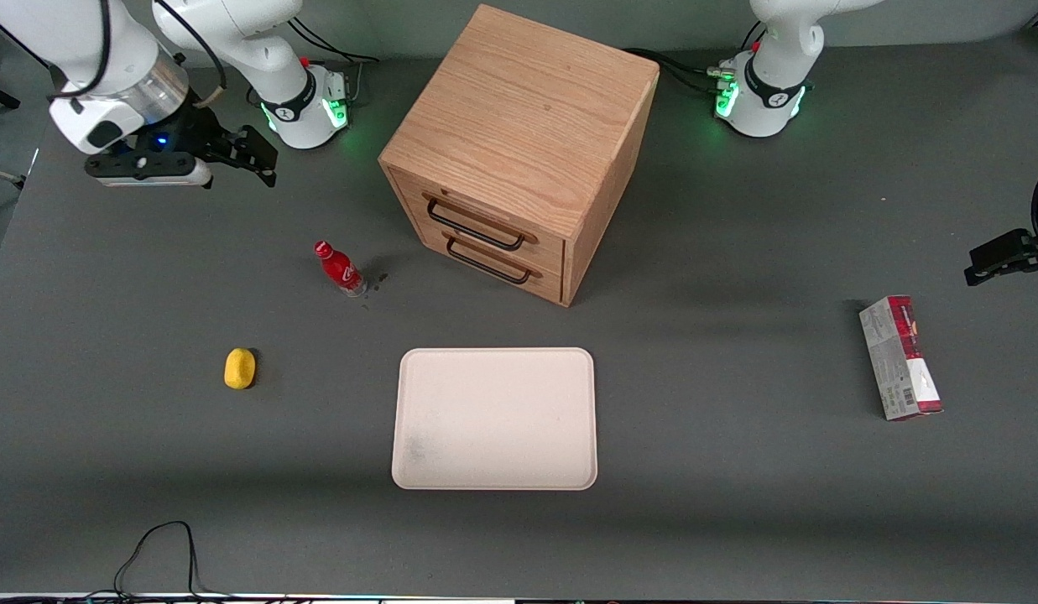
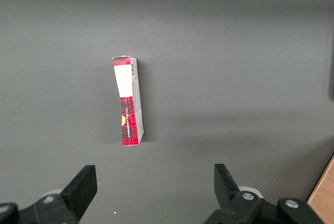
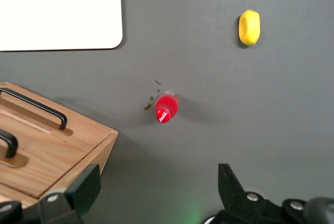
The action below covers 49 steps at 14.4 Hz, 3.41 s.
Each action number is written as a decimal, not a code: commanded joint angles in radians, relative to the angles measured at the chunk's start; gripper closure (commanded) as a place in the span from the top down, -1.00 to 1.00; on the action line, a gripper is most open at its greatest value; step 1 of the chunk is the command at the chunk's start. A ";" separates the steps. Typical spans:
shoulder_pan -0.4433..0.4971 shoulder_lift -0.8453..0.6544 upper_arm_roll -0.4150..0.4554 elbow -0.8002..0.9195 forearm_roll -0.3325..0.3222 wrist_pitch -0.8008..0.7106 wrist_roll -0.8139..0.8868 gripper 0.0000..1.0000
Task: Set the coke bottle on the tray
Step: 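Lower the open right gripper over the bottle's body, then close the right gripper around the bottle, then lift the bottle and carry it toward the white tray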
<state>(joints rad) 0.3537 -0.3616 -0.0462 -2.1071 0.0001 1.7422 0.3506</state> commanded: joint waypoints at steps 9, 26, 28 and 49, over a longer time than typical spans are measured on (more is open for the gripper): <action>0.019 0.084 -0.011 -0.249 -0.009 0.347 0.018 1.00; 0.054 0.253 -0.012 -0.393 -0.011 0.635 0.018 1.00; 0.053 0.254 -0.014 -0.393 -0.012 0.635 0.018 0.96; 0.044 0.260 -0.020 0.218 -0.012 -0.068 0.004 -0.74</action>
<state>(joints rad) 0.3967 -0.1187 -0.0617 -2.0406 -0.0031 1.8102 0.3506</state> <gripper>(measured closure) 0.687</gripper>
